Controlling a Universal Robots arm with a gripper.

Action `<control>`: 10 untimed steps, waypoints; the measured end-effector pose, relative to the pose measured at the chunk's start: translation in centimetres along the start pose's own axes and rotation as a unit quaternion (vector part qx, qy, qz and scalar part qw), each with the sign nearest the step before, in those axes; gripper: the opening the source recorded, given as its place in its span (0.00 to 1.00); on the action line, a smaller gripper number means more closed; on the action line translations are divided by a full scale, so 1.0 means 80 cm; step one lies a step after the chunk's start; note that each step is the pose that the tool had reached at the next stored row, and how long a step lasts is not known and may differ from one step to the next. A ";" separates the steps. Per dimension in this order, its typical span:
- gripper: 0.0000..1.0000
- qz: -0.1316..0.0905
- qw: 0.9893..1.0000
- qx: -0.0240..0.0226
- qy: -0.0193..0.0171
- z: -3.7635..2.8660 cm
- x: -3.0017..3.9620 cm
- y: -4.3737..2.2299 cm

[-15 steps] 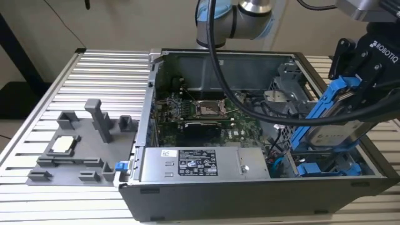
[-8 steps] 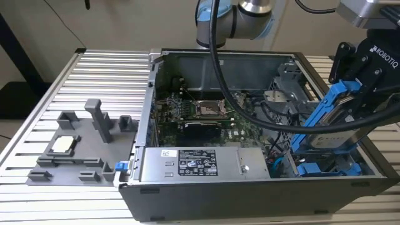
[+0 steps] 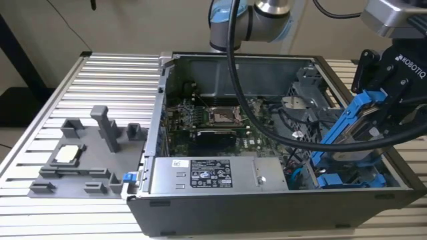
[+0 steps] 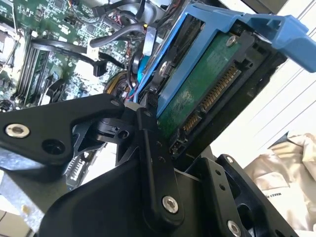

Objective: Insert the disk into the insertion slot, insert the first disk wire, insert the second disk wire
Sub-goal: 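Insert the disk into the insertion slot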

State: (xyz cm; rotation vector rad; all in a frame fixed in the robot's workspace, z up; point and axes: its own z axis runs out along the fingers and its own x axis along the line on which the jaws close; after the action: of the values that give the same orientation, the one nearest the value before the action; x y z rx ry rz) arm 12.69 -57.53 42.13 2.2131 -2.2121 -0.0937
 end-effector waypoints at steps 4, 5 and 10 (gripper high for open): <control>0.33 -0.003 1.000 0.000 0.000 0.0037 0.0009 -0.0015; 0.33 -0.004 1.000 0.000 0.000 0.0046 0.0010 -0.0019; 0.33 -0.007 1.000 0.000 0.000 0.0078 0.0035 -0.0048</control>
State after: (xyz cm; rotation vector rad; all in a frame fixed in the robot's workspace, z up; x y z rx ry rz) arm 13.04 -57.79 41.48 2.2282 -2.1974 -0.0948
